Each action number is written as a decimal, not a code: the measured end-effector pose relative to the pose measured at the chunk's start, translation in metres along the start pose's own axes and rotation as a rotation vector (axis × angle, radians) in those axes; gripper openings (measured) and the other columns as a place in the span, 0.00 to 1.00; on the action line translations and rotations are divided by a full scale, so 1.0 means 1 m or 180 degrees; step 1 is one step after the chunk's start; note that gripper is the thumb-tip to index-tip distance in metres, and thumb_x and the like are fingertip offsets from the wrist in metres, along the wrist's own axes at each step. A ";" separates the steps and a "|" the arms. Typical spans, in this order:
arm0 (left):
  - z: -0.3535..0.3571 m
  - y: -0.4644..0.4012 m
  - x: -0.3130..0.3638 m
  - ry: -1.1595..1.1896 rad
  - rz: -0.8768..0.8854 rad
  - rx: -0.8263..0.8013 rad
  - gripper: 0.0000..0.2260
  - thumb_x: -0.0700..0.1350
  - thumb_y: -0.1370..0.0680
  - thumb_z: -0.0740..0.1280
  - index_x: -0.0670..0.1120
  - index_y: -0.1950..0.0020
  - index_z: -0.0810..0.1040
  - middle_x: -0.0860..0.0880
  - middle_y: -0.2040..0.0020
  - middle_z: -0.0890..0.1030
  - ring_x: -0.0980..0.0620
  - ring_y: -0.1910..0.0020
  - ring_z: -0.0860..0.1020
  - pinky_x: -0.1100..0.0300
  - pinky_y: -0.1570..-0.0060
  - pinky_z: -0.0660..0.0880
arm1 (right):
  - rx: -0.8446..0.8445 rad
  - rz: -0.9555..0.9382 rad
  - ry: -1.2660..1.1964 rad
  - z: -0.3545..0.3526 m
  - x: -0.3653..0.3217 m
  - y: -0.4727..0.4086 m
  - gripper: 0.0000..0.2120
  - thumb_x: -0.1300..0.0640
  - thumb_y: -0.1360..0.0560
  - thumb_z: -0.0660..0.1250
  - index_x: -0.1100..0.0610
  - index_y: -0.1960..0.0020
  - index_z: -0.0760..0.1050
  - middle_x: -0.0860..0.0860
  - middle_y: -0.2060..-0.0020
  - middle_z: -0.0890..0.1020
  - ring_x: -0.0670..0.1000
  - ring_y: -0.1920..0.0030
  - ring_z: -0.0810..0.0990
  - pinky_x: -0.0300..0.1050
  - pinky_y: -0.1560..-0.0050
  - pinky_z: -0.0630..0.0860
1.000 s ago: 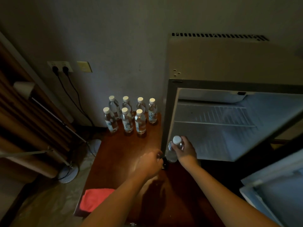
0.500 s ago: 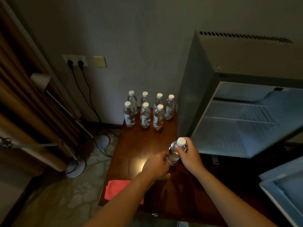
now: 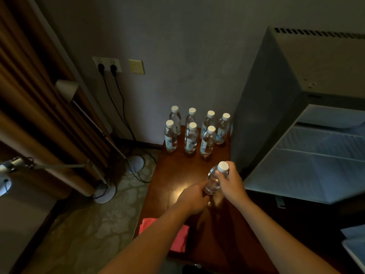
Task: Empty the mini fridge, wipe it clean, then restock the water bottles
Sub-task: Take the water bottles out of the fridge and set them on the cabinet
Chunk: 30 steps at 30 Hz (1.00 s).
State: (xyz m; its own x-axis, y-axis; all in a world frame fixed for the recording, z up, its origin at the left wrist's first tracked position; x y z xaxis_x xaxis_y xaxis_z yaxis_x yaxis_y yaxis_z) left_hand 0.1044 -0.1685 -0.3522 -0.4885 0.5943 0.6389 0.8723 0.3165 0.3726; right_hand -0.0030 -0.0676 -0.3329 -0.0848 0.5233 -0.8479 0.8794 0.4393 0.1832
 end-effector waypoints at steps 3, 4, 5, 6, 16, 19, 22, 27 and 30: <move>-0.009 -0.019 -0.001 -0.0061 -0.0117 -0.0125 0.26 0.48 0.21 0.64 0.63 0.24 0.63 0.49 0.33 0.77 0.46 0.38 0.77 0.55 0.41 0.75 | 0.0066 0.0056 0.0092 0.002 -0.004 -0.018 0.14 0.55 0.22 0.66 0.48 0.38 0.68 0.49 0.42 0.76 0.51 0.41 0.76 0.50 0.43 0.76; -0.011 -0.027 -0.001 -0.0062 -0.0132 -0.0164 0.26 0.48 0.21 0.64 0.64 0.24 0.63 0.49 0.33 0.77 0.46 0.38 0.77 0.55 0.41 0.75 | 0.0094 0.0079 0.0101 0.002 -0.005 -0.023 0.14 0.55 0.21 0.66 0.48 0.38 0.68 0.49 0.42 0.76 0.50 0.41 0.75 0.47 0.44 0.74; -0.013 -0.034 0.000 -0.0046 -0.0156 -0.0210 0.26 0.48 0.20 0.63 0.64 0.24 0.63 0.49 0.32 0.77 0.46 0.38 0.77 0.54 0.40 0.75 | 0.0114 0.0092 0.0128 0.002 -0.005 -0.028 0.14 0.55 0.21 0.66 0.48 0.38 0.67 0.49 0.41 0.75 0.50 0.40 0.74 0.45 0.46 0.72; -0.014 -0.040 0.001 -0.0023 -0.0174 -0.0250 0.26 0.48 0.20 0.63 0.64 0.24 0.63 0.49 0.32 0.77 0.46 0.39 0.78 0.54 0.40 0.75 | 0.0129 0.0088 0.0172 0.002 -0.005 -0.032 0.14 0.55 0.21 0.65 0.48 0.37 0.67 0.49 0.41 0.75 0.49 0.40 0.73 0.43 0.47 0.70; -0.007 -0.097 0.011 0.0018 -0.0244 -0.0446 0.22 0.54 0.20 0.62 0.63 0.25 0.65 0.48 0.37 0.79 0.47 0.40 0.77 0.54 0.41 0.74 | 0.0317 0.0513 0.0171 0.004 0.011 -0.070 0.14 0.56 0.22 0.66 0.49 0.38 0.68 0.52 0.38 0.72 0.55 0.37 0.73 0.52 0.38 0.72; -0.007 -0.109 0.009 0.0021 -0.0273 -0.0438 0.23 0.54 0.20 0.62 0.65 0.24 0.64 0.48 0.36 0.79 0.47 0.40 0.77 0.55 0.41 0.75 | 0.0436 0.0640 0.0056 0.008 0.012 -0.076 0.15 0.57 0.21 0.65 0.50 0.36 0.68 0.53 0.36 0.71 0.56 0.36 0.72 0.54 0.36 0.72; -0.005 -0.115 0.006 0.0013 -0.0279 -0.0421 0.25 0.53 0.20 0.62 0.64 0.23 0.62 0.49 0.35 0.79 0.48 0.38 0.77 0.59 0.44 0.72 | 0.0533 0.0715 0.0043 0.010 0.011 -0.080 0.18 0.57 0.21 0.64 0.51 0.32 0.66 0.53 0.33 0.70 0.56 0.33 0.70 0.55 0.34 0.71; -0.007 -0.122 0.007 0.0029 -0.0231 -0.0431 0.25 0.51 0.20 0.62 0.64 0.23 0.63 0.49 0.38 0.81 0.49 0.40 0.78 0.59 0.45 0.73 | 0.0563 0.0793 0.0073 0.011 0.009 -0.089 0.20 0.57 0.20 0.62 0.51 0.29 0.64 0.53 0.31 0.68 0.56 0.31 0.68 0.54 0.34 0.71; -0.011 -0.127 0.006 0.0033 -0.0201 -0.0429 0.25 0.51 0.20 0.63 0.64 0.24 0.63 0.48 0.38 0.80 0.48 0.40 0.78 0.58 0.44 0.73 | 0.0582 0.0867 0.0021 0.012 0.005 -0.096 0.21 0.57 0.19 0.62 0.51 0.28 0.63 0.53 0.30 0.67 0.56 0.30 0.68 0.54 0.34 0.71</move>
State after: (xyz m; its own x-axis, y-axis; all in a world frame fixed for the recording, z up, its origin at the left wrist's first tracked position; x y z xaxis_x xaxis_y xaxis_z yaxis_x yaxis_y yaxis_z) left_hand -0.0095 -0.2128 -0.3881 -0.5433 0.5684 0.6179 0.8296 0.2505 0.4990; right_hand -0.0825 -0.1158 -0.3602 0.1625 0.6086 -0.7766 0.9398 0.1444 0.3099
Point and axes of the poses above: each hand's wrist, its own y-axis away from the middle knuckle, its own z-axis out of the palm, x = y × z, the point moved 2 cm from there along -y, towards the middle knuckle
